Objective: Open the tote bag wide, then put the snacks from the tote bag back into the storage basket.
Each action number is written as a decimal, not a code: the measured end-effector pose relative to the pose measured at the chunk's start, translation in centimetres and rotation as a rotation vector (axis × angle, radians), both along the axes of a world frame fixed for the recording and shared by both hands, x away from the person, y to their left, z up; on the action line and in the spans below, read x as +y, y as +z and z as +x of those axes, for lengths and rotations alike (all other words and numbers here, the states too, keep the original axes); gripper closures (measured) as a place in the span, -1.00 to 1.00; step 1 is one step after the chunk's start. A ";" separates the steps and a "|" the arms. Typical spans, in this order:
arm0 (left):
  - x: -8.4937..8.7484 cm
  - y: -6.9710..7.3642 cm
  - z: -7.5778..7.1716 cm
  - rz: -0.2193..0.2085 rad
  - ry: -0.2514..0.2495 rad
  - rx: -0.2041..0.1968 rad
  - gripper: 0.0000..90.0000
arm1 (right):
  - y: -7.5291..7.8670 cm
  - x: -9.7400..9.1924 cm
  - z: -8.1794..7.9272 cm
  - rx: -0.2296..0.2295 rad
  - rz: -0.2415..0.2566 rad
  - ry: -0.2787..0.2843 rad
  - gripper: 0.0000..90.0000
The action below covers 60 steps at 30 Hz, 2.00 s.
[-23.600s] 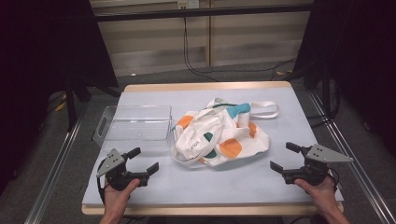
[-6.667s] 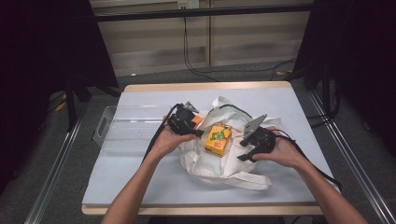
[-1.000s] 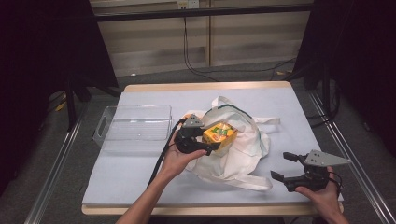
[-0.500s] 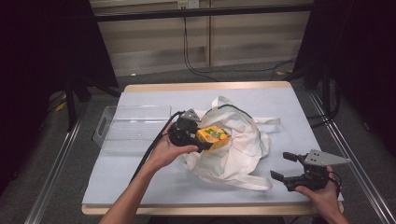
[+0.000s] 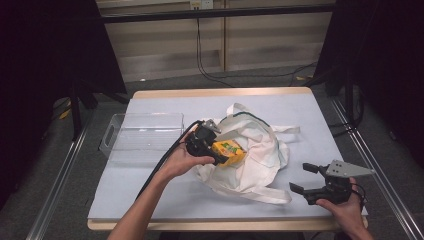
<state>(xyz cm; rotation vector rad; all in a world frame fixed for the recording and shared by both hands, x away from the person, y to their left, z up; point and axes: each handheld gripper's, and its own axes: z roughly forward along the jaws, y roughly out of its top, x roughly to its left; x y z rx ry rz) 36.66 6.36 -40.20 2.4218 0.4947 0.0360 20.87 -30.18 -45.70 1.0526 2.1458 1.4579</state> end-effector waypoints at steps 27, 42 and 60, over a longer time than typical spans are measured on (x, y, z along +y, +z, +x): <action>2.1 -2.8 -2.5 -0.274 0.086 -0.201 -0.75 | -0.1 0.1 0.1 0.011 0.000 0.007 -0.75; 1.9 -5.1 -2.4 -0.334 0.122 -0.205 -0.77 | -0.1 0.3 0.2 0.014 -0.010 -0.002 -0.75; 1.9 -4.1 -2.2 -0.323 0.141 -0.131 -0.39 | -0.1 0.0 -0.1 0.007 -0.004 0.015 -0.75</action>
